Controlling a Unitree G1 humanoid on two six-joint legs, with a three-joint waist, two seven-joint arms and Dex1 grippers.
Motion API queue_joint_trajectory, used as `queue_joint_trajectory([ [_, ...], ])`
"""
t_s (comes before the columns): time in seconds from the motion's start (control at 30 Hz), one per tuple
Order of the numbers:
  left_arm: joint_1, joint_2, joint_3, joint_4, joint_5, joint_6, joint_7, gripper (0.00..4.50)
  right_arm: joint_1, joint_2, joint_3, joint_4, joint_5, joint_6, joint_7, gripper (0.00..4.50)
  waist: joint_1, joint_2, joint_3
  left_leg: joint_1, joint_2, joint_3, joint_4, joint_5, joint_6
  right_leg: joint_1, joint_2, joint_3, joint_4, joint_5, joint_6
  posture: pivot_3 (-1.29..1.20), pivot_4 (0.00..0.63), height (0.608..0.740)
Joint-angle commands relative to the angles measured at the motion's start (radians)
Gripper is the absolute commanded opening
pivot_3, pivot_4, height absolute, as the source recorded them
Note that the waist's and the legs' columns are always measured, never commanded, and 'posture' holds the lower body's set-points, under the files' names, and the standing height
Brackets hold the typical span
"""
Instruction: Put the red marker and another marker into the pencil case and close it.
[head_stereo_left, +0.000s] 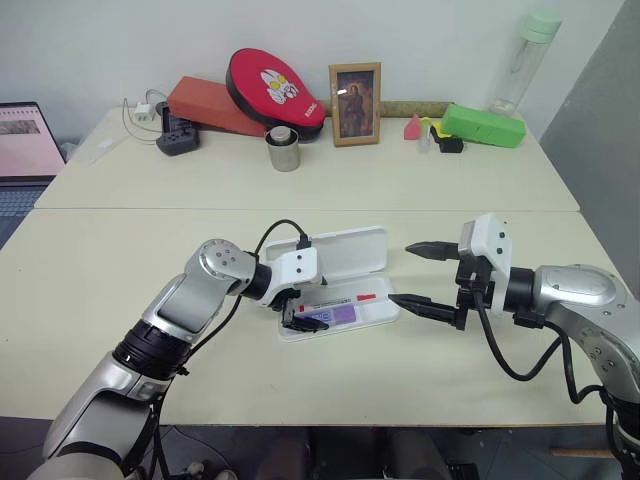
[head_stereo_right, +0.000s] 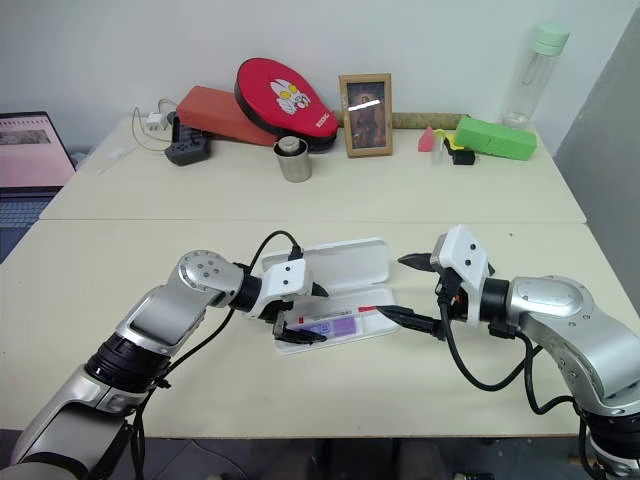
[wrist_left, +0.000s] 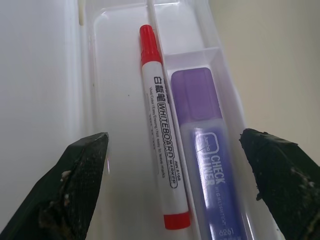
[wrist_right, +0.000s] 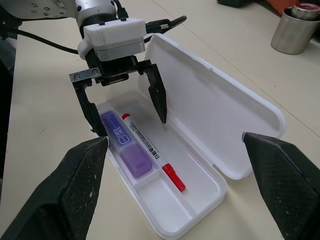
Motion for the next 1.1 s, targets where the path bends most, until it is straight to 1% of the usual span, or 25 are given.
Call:
queue_joint_trajectory([
  [0.03, -0.026, -0.017, 0.044, 0.001, -0.007, -0.038, 0.035, 4.45, -0.036, 0.009, -0.038, 0.028, -0.017, -0.028, -0.036, 4.5, 0.0, 0.0, 0.0, 0.0, 0.0, 0.0, 0.0, 0.0, 0.0, 0.0, 0.0, 0.0, 0.0, 0.0, 0.0, 0.0, 0.15, 0.74],
  [0.13, -0.032, -0.019, 0.046, 0.017, 0.006, -0.067, 0.05, 4.45, -0.042, 0.005, -0.041, 0.043, -0.018, -0.032, -0.041, 4.5, 0.0, 0.0, 0.0, 0.0, 0.0, 0.0, 0.0, 0.0, 0.0, 0.0, 0.0, 0.0, 0.0, 0.0, 0.0, 0.0, 0.15, 0.74],
  [0.27, -0.057, -0.048, 0.083, 0.005, -0.048, -0.043, 0.061, 4.45, -0.04, -0.001, -0.05, 0.058, -0.024, -0.03, -0.049, 4.5, 0.001, 0.0, 0.0, 0.0, 0.0, 0.0, 0.0, 0.0, 0.0, 0.0, 0.0, 0.0, 0.0, 0.0, 0.0, 0.0, 0.15, 0.74],
  [0.37, -0.046, -0.067, 0.099, -0.034, -0.084, -0.027, 0.053, 4.45, -0.037, -0.009, -0.074, 0.095, -0.043, -0.008, -0.083, 4.5, 0.001, 0.0, 0.0, 0.0, 0.0, 0.0, 0.001, 0.0, 0.0, 0.0, 0.0, 0.0, 0.0, 0.0, 0.0, 0.0, 0.15, 0.74],
  [0.5, -0.02, -0.113, 0.124, -0.07, -0.145, -0.045, 0.06, 4.45, -0.078, -0.007, -0.083, 0.305, -0.184, 0.043, -0.26, 4.5, 0.001, 0.0, 0.0, 0.0, 0.0, 0.0, 0.001, 0.0, 0.0, 0.001, 0.0, 0.0, 0.0, 0.0, 0.0, 0.0, 0.15, 0.74],
  [0.63, -0.019, -0.188, 0.169, -0.125, -0.247, 0.016, 0.1, 4.45, -0.118, 0.012, -0.068, 0.494, -0.28, 0.047, -0.357, 4.5, 0.001, 0.0, 0.0, 0.0, -0.001, 0.001, 0.001, 0.001, -0.002, 0.0, -0.001, 0.001, 0.0, 0.0, 0.0, 0.0, 0.15, 0.74],
  [0.8, -0.006, -0.267, 0.196, -0.174, -0.305, 0.062, 0.187, 4.45, -0.155, 0.056, -0.05, 0.665, -0.328, -0.008, -0.357, 4.5, -0.003, 0.0, 0.0, 0.001, 0.0, 0.003, 0.001, 0.001, -0.002, 0.0, -0.001, 0.002, 0.001, 0.0, 0.0, 0.0, 0.15, 0.74],
  [0.9, -0.006, -0.305, 0.194, -0.174, -0.28, 0.033, 0.257, 4.45, -0.174, 0.069, -0.038, 0.72, -0.337, -0.024, -0.332, 4.5, -0.003, 0.0, 0.0, 0.001, 0.0, 0.006, 0.001, 0.001, -0.002, 0.001, -0.001, 0.002, 0.001, 0.0, 0.0, 0.0, 0.15, 0.74],
  [1.03, -0.013, -0.329, 0.204, -0.17, -0.288, 0.034, 0.306, 4.45, -0.185, 0.08, -0.025, 0.752, -0.348, -0.036, -0.308, 4.5, -0.002, 0.0, 0.0, 0.001, 0.001, 0.011, 0.002, 0.001, -0.002, 0.001, -0.001, 0.003, 0.001, 0.001, 0.0, 0.0, 0.15, 0.74],
  [1.1, -0.021, -0.333, 0.207, -0.156, -0.275, 0.016, 0.331, 4.5, -0.189, 0.085, -0.022, 0.761, -0.354, -0.039, -0.298, 4.14, -0.002, 0.0, 0.0, 0.001, 0.001, 0.012, 0.002, 0.001, -0.002, 0.001, -0.001, 0.003, 0.001, 0.001, 0.0, 0.0, 0.15, 0.74],
])
